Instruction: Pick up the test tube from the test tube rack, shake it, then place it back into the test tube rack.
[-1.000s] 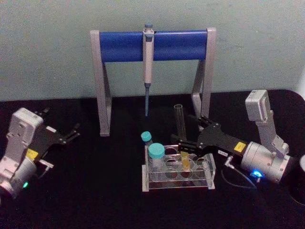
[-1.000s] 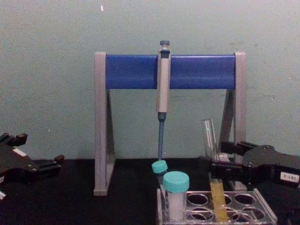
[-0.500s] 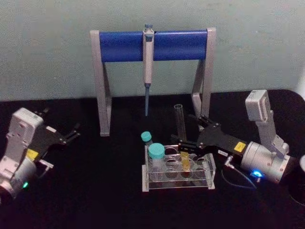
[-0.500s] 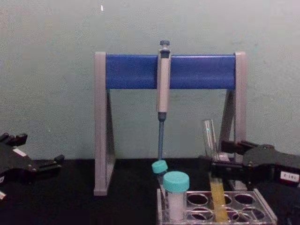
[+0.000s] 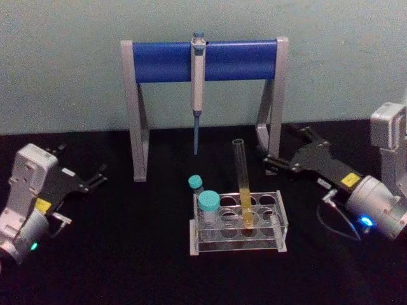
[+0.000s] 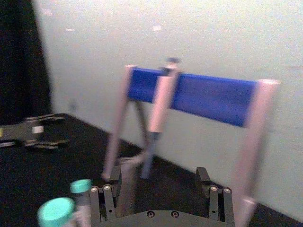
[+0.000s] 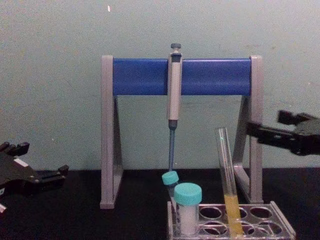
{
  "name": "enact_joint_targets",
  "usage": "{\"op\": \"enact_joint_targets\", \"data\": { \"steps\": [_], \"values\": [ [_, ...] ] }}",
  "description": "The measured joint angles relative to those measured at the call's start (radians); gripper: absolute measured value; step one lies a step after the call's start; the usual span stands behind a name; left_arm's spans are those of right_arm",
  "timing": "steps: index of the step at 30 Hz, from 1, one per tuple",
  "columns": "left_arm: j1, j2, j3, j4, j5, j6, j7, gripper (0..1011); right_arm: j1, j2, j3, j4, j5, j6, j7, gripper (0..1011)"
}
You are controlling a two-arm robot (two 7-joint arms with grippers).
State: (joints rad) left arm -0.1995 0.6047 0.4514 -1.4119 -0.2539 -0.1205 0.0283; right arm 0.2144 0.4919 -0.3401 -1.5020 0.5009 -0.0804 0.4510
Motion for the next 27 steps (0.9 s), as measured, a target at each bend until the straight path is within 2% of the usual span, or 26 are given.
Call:
{"op": "enact_joint_targets", "data": {
  "steps": [2,5,9,14,22,27],
  "values": [
    [0.000,0.000,0.000,0.000,0.000,0.000,0.000,1001,-0.026,-0.001,0.028,-0.027,-0.019,0.019,-0.067,1000],
    [0.000,0.000,0.000,0.000,0.000,0.000,0.000,1001,-0.046,-0.007,0.049,-0.039,-0.049,0.051,-0.139,1000],
    [0.000,0.000,0.000,0.000,0.000,0.000,0.000,1001,-0.056,-0.020,0.061,-0.032,-0.098,0.102,-0.222,1000],
    [0.000,0.000,0.000,0.000,0.000,0.000,0.000,1001,-0.055,-0.045,0.065,0.006,-0.143,0.165,-0.293,1000],
    [0.000,0.000,0.000,0.000,0.000,0.000,0.000,1001,-0.042,-0.075,0.063,0.058,-0.184,0.208,-0.323,1000],
    [0.000,0.000,0.000,0.000,0.000,0.000,0.000,1001,-0.040,-0.077,0.064,0.063,-0.186,0.211,-0.323,1000]
  ]
}}
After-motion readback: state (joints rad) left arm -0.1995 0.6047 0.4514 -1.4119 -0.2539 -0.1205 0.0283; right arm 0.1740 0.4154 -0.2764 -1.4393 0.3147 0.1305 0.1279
